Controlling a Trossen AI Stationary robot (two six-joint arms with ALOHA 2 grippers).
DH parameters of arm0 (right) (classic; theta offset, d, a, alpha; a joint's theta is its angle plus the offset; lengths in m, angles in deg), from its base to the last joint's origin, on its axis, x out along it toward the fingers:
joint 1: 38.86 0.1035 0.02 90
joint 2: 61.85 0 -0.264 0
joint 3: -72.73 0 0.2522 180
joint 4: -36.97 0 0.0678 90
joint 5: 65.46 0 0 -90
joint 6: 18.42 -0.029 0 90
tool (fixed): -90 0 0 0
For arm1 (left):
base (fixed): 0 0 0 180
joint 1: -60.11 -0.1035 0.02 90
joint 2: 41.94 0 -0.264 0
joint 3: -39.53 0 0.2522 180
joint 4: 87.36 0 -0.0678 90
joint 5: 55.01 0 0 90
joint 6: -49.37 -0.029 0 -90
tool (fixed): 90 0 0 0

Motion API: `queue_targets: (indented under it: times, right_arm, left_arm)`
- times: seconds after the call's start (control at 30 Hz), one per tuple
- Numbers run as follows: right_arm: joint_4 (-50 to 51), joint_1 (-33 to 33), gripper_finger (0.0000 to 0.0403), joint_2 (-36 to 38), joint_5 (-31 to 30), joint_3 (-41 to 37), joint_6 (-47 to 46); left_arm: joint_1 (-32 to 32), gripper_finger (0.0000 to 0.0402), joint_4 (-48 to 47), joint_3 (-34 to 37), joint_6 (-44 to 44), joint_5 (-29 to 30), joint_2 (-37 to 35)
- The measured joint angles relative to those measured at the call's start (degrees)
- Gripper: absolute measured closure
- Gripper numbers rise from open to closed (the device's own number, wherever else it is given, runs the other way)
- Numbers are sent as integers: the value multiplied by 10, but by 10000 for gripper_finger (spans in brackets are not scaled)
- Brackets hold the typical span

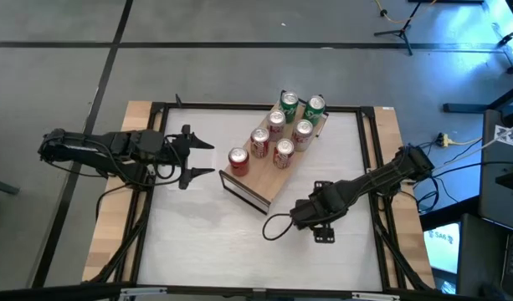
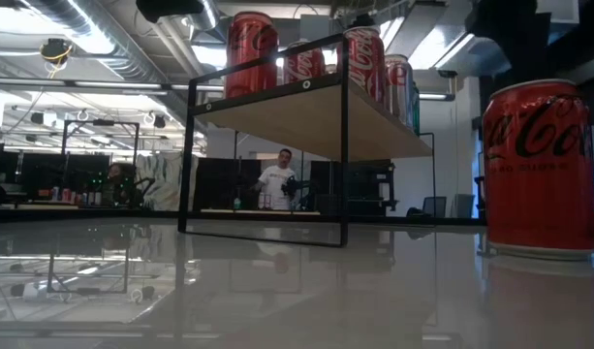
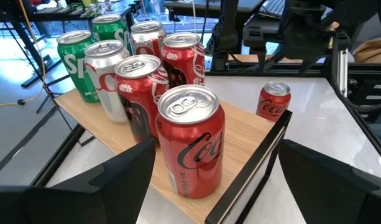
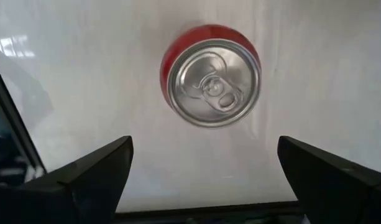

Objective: Place canned beverage on shelf
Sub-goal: Put the red-black soda can on the shelf aligned with the other red-black soda can

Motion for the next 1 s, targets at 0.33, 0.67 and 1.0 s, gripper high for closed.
queue_targets:
  times: [0.33,0.67,1.0]
  right_arm:
    - [-20,0,10,-2,-2,0,-80]
    - [-30,0,13,-3,-21,0,-276]
    - [-55,-1,13,-3,-73,0,-373]
  left_arm:
    - [0,72,0,0,0,0,0]
    - [0,72,0,0,-3,0,0]
    - [0,72,2,0,-4,0,0]
